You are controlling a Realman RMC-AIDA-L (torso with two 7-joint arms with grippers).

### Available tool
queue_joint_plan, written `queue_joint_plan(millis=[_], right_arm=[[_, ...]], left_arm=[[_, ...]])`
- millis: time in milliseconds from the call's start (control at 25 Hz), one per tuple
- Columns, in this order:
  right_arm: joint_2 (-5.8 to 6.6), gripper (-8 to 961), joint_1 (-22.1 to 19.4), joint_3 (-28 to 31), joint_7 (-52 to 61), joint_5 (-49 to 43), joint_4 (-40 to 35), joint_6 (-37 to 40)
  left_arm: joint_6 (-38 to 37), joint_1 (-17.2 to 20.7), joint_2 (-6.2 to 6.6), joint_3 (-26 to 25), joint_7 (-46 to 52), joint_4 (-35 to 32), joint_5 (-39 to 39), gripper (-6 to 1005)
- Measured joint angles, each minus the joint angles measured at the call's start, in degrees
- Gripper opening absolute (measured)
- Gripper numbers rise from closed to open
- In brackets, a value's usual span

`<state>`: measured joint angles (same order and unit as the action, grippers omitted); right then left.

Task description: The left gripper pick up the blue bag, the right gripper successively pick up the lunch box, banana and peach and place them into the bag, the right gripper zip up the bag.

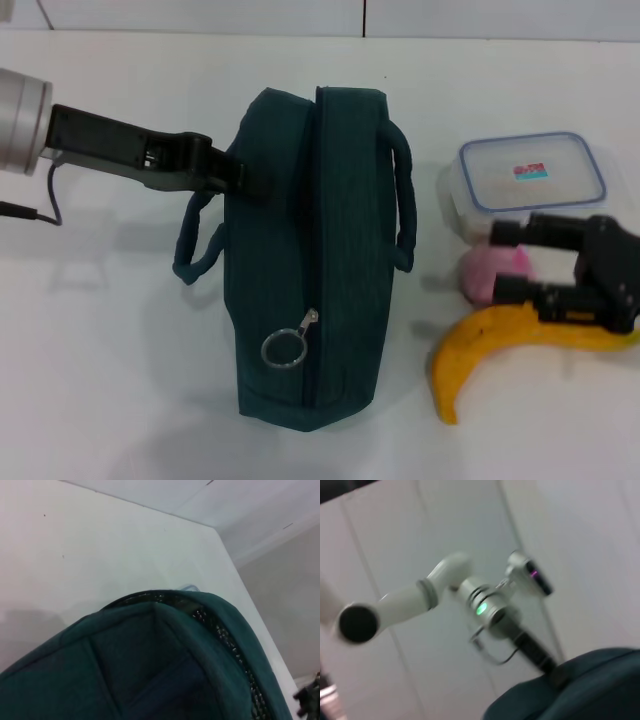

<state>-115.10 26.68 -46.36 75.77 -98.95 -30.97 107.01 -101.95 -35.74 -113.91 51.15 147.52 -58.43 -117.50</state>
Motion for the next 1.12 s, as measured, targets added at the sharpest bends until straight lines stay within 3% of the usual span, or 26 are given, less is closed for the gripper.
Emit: queue_joint_plan(millis=[200, 400, 560, 760, 920, 1120], right_arm=[[0.01, 677, -0.59, 9.32, -1.74, 0.04, 5.01, -8.55], [0.32, 675, -0.68, 12.29, -1.50, 0.53, 7.86, -11.14], [-0.11, 674, -1.50, 15.54, -0.70, 3.66, 9.49, -12.91], [0.02, 672, -2.04, 21.66, 2.52, 9.67, 16.05, -23.15], [-0.15, 671, -2.27, 22.62, 3.13, 11.53, 18.79, -30.94], [-0.59, 669, -0.50, 22.17, 2.63, 13.83, 22.82, -39.68]], left_arm=[[0.41, 0.13, -0.67, 0.00, -0.94, 0.06, 0.02, 69], [0.44, 0.15, -0.77, 0.00, -1.43, 0.07, -0.17, 52], [0.44, 0.15, -0.79, 0.01, -1.46, 0.08, -0.10, 49], [0.45, 0.24, -0.80, 0.00, -1.96, 0.08, 0.10, 49], [0.44, 0.24, -0.92, 0.00, -2.91, 0.13, 0.10, 50], [0.44, 0.24, -1.98, 0.08, -3.94, 0.16, 0.10, 50]])
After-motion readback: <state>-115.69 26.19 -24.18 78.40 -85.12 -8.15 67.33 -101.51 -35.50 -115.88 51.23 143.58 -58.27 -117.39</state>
